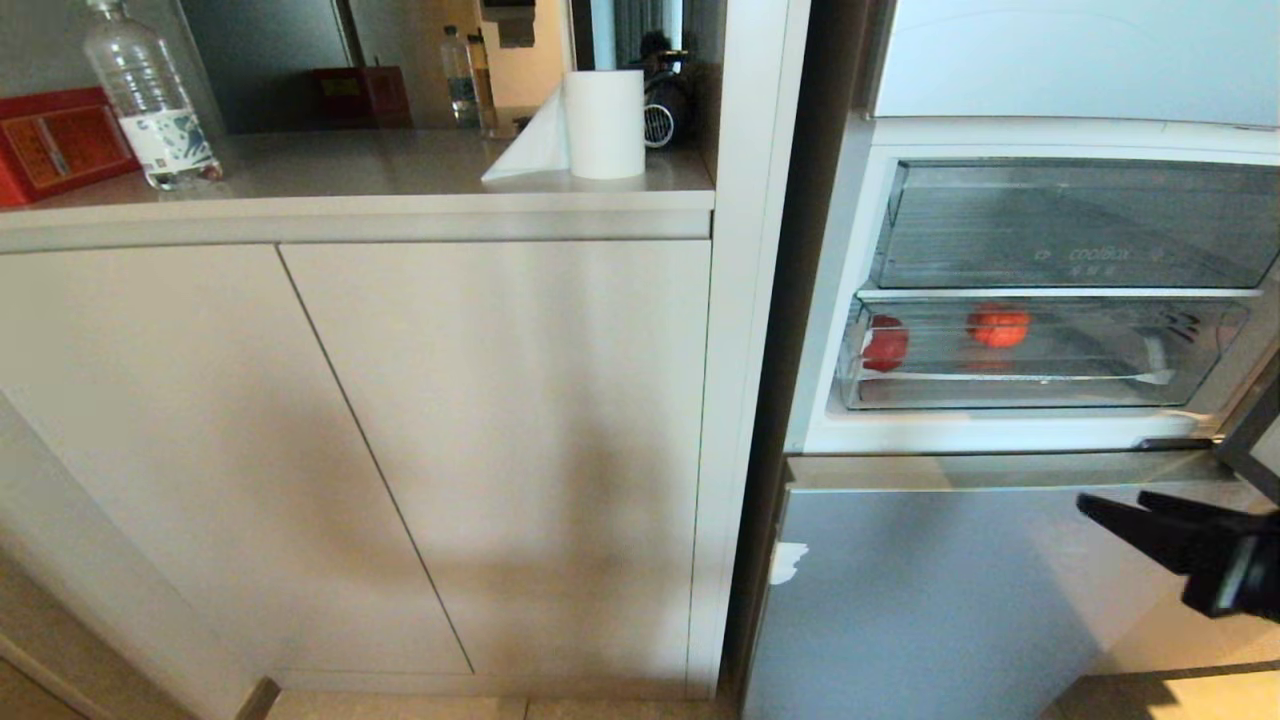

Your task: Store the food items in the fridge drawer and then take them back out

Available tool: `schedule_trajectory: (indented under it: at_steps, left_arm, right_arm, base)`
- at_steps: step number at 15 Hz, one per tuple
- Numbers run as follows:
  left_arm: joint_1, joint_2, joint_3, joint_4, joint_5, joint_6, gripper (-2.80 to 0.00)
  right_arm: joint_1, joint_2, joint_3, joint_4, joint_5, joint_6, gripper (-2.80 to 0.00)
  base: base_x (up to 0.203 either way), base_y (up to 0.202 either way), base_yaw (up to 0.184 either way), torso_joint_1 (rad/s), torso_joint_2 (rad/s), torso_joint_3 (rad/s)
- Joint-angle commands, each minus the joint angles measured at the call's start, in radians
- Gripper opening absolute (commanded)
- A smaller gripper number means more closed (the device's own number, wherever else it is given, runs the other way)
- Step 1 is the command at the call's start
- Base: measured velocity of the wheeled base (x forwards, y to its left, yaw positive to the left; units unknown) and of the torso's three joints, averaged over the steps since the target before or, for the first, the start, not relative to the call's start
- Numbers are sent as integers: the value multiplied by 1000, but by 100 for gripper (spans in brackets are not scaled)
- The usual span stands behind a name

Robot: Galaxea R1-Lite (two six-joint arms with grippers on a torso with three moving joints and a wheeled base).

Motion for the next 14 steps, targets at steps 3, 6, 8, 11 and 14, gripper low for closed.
schedule_trajectory:
  at_steps: [3, 6, 8, 11, 14]
  left_arm:
    - [0, 0, 2, 0, 0, 1, -280]
    - [0, 0, 2, 0, 0, 0, -280]
    - [0, 0, 2, 0, 0, 1, -280]
    - [0, 0, 2, 0, 0, 0, -280]
    - [0, 0, 2, 0, 0, 0, -280]
  right_arm:
    - [37, 328, -69, -246, -23, 1, 0]
    - [69, 453, -101, -385, -129, -1, 0]
    - [83, 519, -131, -474, -174, -3, 0]
    - [105, 551, -195, -512, -184, -6, 0]
    - [191, 606, -272, -510, -242, -13, 0]
  base:
    - [0, 0, 0, 0, 0, 0]
    - [0, 0, 0, 0, 0, 0]
    - [0, 0, 0, 0, 0, 0]
    - [0, 0, 0, 0, 0, 0]
    - [0, 0, 0, 0, 0, 0]
